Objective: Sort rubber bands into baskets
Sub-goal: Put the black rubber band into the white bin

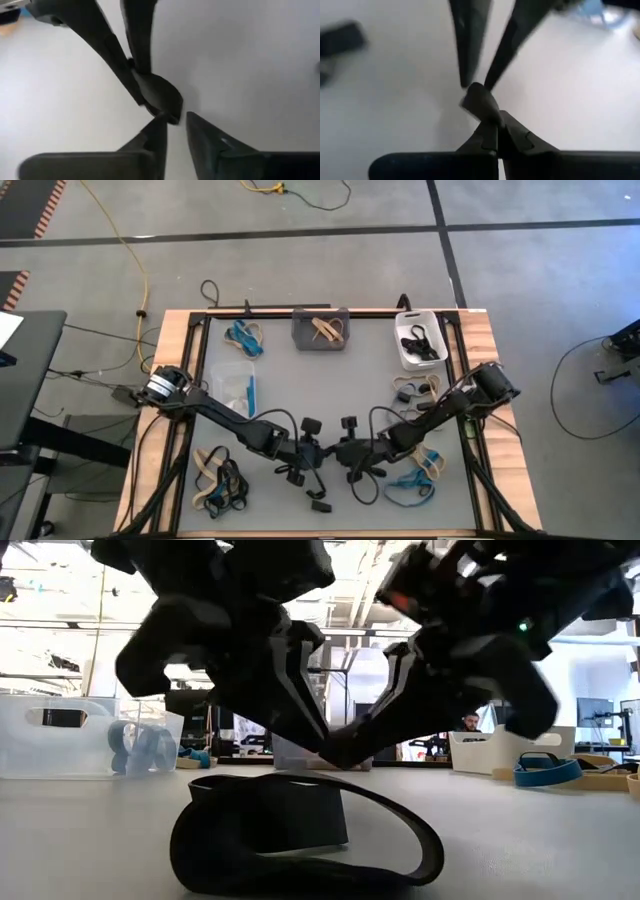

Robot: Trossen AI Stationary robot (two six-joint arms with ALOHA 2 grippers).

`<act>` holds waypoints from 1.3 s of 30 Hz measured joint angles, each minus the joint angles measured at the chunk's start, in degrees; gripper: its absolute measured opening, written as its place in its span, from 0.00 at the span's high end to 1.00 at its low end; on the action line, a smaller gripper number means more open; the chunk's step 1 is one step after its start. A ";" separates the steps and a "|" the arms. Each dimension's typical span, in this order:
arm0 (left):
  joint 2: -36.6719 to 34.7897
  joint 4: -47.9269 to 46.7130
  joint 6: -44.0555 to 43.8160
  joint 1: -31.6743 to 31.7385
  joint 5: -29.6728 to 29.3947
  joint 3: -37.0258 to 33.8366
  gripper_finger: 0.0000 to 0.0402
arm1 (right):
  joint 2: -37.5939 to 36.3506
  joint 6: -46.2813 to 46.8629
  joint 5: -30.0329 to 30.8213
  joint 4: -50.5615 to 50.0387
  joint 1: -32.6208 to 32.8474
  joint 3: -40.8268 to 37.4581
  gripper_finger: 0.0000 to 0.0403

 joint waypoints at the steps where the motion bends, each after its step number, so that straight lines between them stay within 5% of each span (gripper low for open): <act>1: -0.50 -0.87 0.35 0.04 -0.86 0.00 0.81 | -0.57 0.73 0.33 -1.52 -0.44 0.00 0.94; 9: -8.99 -8.77 2.34 0.04 -7.90 0.00 0.64 | -10.02 1.66 6.88 -12.63 -3.89 0.00 0.94; 20: -24.90 -26.97 1.03 0.04 -15.09 -0.02 0.62 | -27.49 3.43 11.06 -29.16 -14.06 0.00 0.94; 39: -45.44 -38.89 -3.98 0.04 -13.03 -0.02 0.62 | -46.97 4.68 11.32 -43.76 -35.99 0.00 0.93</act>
